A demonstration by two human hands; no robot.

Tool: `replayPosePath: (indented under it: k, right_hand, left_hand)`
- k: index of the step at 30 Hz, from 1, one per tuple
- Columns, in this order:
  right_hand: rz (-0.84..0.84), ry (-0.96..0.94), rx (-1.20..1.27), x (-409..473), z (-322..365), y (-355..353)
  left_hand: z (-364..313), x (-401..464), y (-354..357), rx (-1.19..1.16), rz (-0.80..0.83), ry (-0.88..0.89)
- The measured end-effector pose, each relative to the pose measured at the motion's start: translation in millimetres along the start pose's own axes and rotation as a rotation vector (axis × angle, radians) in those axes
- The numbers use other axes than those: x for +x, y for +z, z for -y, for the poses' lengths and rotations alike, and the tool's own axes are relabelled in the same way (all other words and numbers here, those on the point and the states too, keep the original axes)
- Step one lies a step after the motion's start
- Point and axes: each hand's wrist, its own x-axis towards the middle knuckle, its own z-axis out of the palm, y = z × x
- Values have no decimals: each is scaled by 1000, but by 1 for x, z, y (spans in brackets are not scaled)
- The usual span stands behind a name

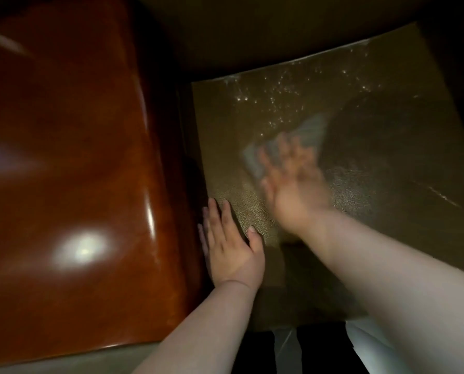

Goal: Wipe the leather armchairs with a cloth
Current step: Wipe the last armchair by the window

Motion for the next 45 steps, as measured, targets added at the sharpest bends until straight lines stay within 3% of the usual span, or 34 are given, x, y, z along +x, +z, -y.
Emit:
replayPosePath:
  k: [2,4,6,9,11,13,17,19,21,24,25,26,28,30,32,34,37,39,43,45]
  right_hand:
    - [98,-341,-16,-13,13,1]
    - [137,-342,-43,-4,-8,-10]
    - [100,-73,-58,6,-36,-21]
    - [28,458,85,9,-63,-38]
    - [46,579,114,13,-43,-37]
    - [86,405,45,15,-1,-23]
    - [177,-317,7,18,52,7]
    - [152,-407,-10,33,35,4]
    - [44,-151,-21,54,14,-2]
    - [-9,493,168,80,5,-23]
    - [-7,558,184,82,18,-27]
    - [12,482,115,79,33,-25]
    - [78,-6,-22,61,63,-10]
    - [175,-460,0,43,71,-2]
    - [211,-553,-35,59,50,-10]
    - [150,-309,-116,89,28,-17]
    - [24,385,43,122,7,-33]
    - [45,488,67,119,28,-32]
    - [177,-164,-5,64,68,-4]
    - [202,-361,26,51,52,-6]
  left_hand:
    - [-6,2,-13,19,107,-28]
    - [-17,18,-36,120,237,-35]
    - [-25,47,-71,248,292,115]
    - [-20,99,-135,363,175,543]
    - [-6,135,-173,524,103,676]
    - [7,163,-198,616,172,706]
    - [16,173,-205,516,204,760]
    - [19,171,-201,454,176,759]
    - [23,173,-199,427,150,753]
    - [23,175,-201,448,146,751]
    - [22,174,-202,454,145,745]
    - [20,173,-202,452,141,737]
    - [20,173,-202,440,117,707]
    - [23,173,-200,410,81,684]
    - [27,172,-196,359,43,670]
    - [31,175,-194,284,-6,608]
    - [29,179,-192,193,-82,416]
    - [26,181,-191,184,-103,350]
    - [23,179,-195,237,-28,348]
    - [20,180,-198,273,22,357]
